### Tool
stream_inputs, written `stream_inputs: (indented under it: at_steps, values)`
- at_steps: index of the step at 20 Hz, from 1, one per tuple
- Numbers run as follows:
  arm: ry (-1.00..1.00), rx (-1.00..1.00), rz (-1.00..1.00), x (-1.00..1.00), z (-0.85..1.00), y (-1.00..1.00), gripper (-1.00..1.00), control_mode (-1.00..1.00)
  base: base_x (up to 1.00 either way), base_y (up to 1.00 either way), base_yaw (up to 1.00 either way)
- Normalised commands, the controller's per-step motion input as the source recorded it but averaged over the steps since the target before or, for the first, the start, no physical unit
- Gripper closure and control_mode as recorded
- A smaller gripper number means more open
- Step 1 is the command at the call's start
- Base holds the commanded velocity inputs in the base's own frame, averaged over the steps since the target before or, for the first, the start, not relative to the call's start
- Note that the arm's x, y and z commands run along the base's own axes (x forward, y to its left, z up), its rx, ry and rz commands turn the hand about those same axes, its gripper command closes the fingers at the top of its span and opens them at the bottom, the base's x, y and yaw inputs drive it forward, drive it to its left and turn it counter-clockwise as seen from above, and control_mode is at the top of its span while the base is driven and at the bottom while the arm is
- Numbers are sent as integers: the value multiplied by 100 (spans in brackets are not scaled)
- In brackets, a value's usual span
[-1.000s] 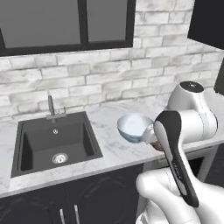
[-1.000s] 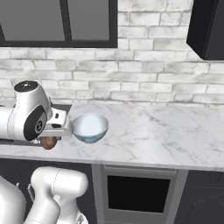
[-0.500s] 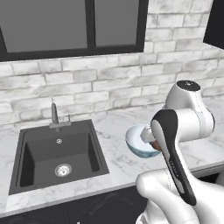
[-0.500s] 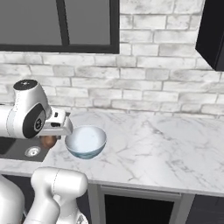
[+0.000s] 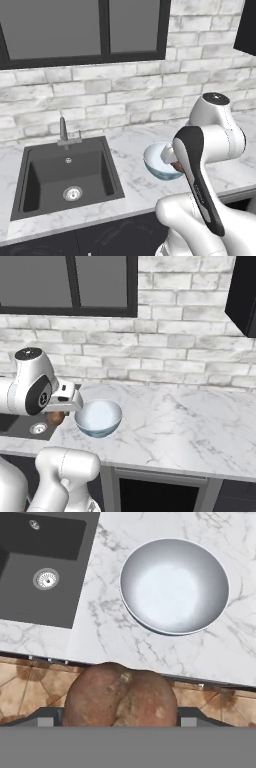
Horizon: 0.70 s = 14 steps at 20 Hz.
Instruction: Pick the cucumbers from the cabinet and place them in one bowl. Pick the potato from the sink and place it in the other bowl.
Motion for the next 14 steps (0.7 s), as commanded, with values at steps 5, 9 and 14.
stream_inputs:
  at_steps: [5, 9, 14]
  values:
    - [0, 0, 0, 0, 0, 0, 100, -100, 0, 0, 0]
    - [0, 0, 2, 24, 0, 0, 100, -100, 0, 0, 0]
    - [3, 0, 5, 60, 0, -11, 100, -100, 0, 0, 0]
